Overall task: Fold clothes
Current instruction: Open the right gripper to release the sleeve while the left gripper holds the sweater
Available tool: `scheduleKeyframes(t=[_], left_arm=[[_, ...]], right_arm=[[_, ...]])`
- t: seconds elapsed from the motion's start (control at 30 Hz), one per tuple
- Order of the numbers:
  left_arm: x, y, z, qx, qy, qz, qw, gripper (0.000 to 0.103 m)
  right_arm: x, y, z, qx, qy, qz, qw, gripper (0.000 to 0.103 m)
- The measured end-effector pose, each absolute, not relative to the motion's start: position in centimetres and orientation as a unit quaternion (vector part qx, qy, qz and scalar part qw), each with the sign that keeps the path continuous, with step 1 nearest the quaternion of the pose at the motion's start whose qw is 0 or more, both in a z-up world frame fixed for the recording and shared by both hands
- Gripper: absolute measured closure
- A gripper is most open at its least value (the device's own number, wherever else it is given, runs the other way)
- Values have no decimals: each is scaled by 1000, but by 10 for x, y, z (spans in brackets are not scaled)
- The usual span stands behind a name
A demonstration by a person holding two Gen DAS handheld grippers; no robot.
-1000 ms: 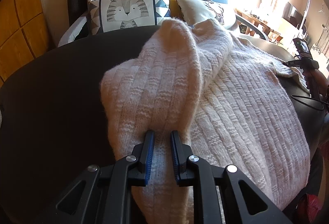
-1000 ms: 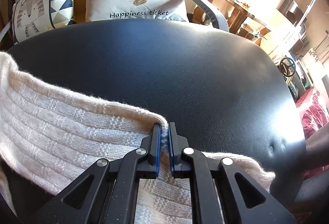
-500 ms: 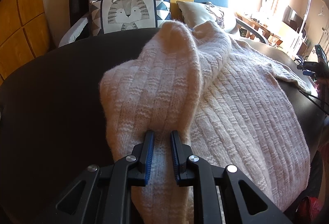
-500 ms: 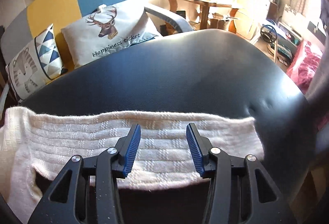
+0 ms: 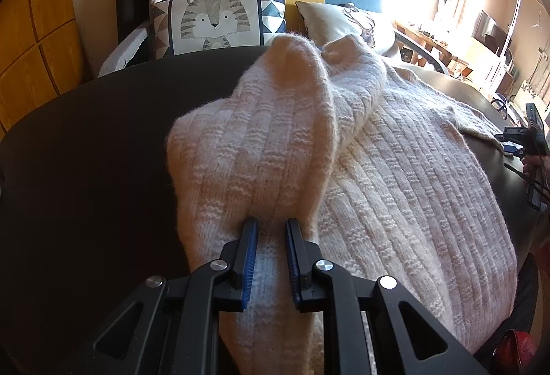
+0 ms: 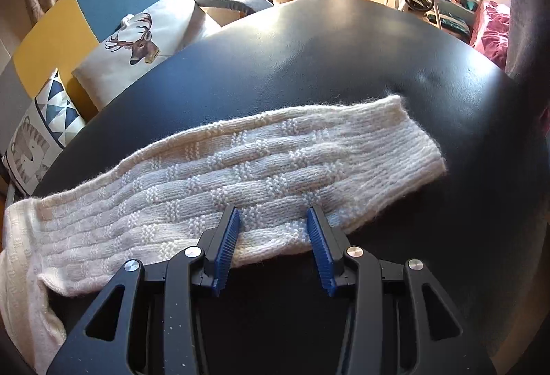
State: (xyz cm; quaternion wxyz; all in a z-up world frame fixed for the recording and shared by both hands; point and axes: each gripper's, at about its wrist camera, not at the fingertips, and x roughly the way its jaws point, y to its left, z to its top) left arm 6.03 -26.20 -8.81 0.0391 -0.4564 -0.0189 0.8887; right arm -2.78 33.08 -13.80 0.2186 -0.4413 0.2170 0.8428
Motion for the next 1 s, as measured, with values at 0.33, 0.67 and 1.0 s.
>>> scheduleKeyframes(t=[0.33,0.67,1.0], left_arm=[[52,-254,-86,-470,0,882,35,87],[46,-250,-85,-478,15,878,36,87],[46,-243,-85,-474,27,879,43,87]], right_arm=[[-61,348,-133,-445,156,852,228,58],[-95,373,-136,-449,134,852,235,58],[-110,377,-141,-443,113,856,242,58]])
